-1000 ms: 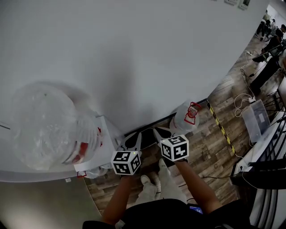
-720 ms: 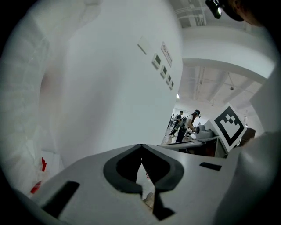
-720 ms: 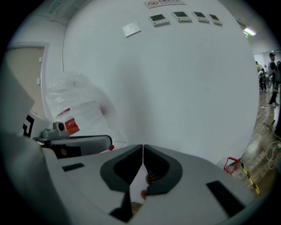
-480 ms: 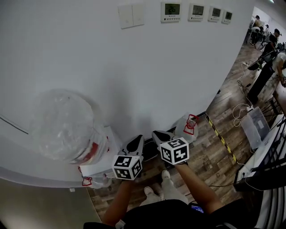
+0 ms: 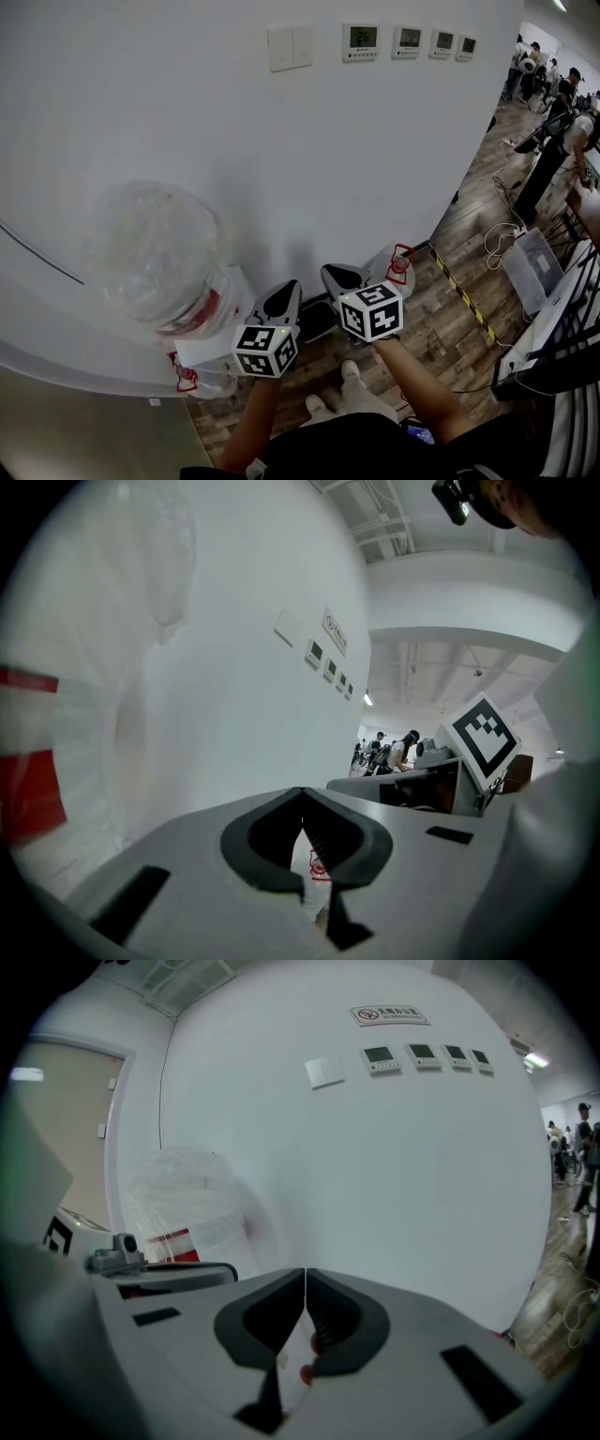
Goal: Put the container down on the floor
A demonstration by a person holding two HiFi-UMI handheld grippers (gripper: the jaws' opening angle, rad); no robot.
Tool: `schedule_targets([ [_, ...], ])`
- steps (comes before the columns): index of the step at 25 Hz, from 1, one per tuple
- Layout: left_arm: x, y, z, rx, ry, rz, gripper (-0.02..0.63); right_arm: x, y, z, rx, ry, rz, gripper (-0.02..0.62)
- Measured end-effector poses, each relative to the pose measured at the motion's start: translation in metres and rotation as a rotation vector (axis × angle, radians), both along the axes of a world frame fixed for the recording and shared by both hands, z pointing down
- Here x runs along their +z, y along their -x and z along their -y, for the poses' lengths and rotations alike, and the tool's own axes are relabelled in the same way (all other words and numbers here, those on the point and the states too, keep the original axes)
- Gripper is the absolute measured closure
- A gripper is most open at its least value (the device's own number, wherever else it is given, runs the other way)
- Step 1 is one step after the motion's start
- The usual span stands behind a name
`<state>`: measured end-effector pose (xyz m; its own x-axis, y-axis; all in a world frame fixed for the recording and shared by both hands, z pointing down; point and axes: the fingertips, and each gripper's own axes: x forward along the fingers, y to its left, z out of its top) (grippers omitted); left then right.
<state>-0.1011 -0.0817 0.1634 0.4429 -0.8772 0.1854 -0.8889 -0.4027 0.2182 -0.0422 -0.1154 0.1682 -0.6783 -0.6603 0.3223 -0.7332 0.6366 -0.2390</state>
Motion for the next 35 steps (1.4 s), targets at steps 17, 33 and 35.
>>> schedule_targets([
  [17, -0.016, 0.025, -0.031, 0.009, -0.050, -0.030, 0.589, -0.005, 0.028, -0.031, 0.024, 0.003, 0.008, 0.563],
  [33, -0.038, 0.014, -0.045, -0.023, -0.095, -0.047, 0.589, -0.022, 0.013, -0.043, -0.012, -0.005, 0.040, 0.563],
  [35, -0.042, 0.007, -0.047, -0.027, -0.099, -0.045, 0.589, -0.025, 0.008, -0.045, -0.020, -0.005, 0.042, 0.563],
])
